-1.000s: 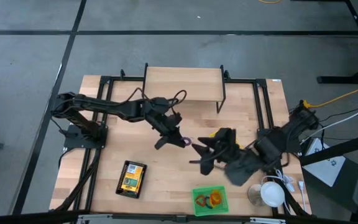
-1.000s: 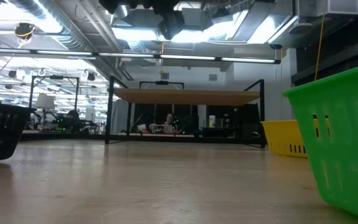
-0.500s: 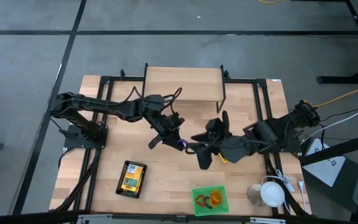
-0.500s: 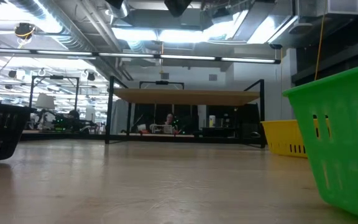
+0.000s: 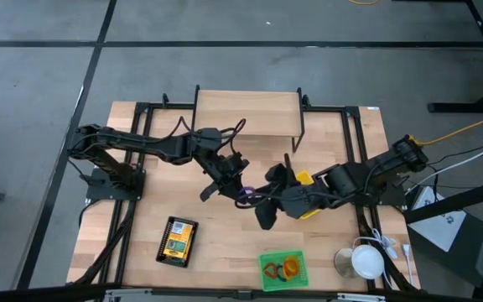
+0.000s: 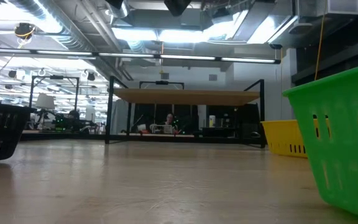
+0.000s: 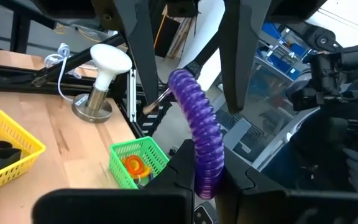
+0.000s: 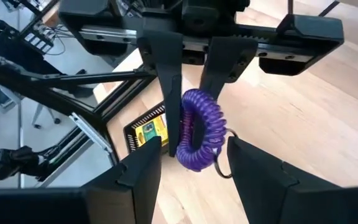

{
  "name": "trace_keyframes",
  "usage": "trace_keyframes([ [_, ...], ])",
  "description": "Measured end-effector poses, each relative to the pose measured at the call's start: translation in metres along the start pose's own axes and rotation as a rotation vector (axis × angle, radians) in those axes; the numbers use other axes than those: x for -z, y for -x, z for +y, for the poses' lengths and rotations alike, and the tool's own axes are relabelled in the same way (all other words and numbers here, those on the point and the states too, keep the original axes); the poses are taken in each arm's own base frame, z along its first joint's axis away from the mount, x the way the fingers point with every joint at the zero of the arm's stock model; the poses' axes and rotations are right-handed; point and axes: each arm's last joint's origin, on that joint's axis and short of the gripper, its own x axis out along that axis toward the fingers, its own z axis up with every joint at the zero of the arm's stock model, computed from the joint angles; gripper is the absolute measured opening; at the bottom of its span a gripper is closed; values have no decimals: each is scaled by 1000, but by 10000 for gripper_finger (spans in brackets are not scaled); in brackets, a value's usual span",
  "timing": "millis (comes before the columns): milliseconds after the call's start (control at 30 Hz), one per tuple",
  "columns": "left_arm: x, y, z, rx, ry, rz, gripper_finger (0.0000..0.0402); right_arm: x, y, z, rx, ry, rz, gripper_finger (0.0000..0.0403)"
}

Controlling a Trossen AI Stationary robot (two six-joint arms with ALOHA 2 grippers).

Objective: Pick & Place Office Desk Supplies
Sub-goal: Put the purple spring keychain into the green basket

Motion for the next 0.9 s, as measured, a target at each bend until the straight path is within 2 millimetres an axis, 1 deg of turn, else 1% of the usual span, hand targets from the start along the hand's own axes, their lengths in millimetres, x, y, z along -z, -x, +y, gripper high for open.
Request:
trace_keyframes([
  [167, 0, 0, 0, -1, -4, 0, 20, -2, -3, -2, 12, 2, -9, 173],
  [333, 0, 0, 0, -5, -5, -1, 20, -4, -4, -3, 18, 7, -13, 139],
  [433, 0, 0, 0, -8, -6, -2, 20, -4, -4, -3, 19, 19, -13, 103],
  [600, 0, 0, 0, -10, -6, -2, 22, -4, -4, -3, 20, 27, -13, 24],
  [633, 0, 0, 0, -9, -7, -2, 23, -4, -4, -3, 20, 30, -14, 16],
  [667, 0, 0, 0, -11, -9, -1, 23, -4, -4, -3, 21, 30, -16, 13],
  [800, -1, 3, 4, -24, -14, -5, 25, -4, -4, -4, 26, 30, -22, 26],
  [900, -2, 7, 8, -33, 7, -7, 28, -5, -4, -4, 40, 28, -39, 19],
])
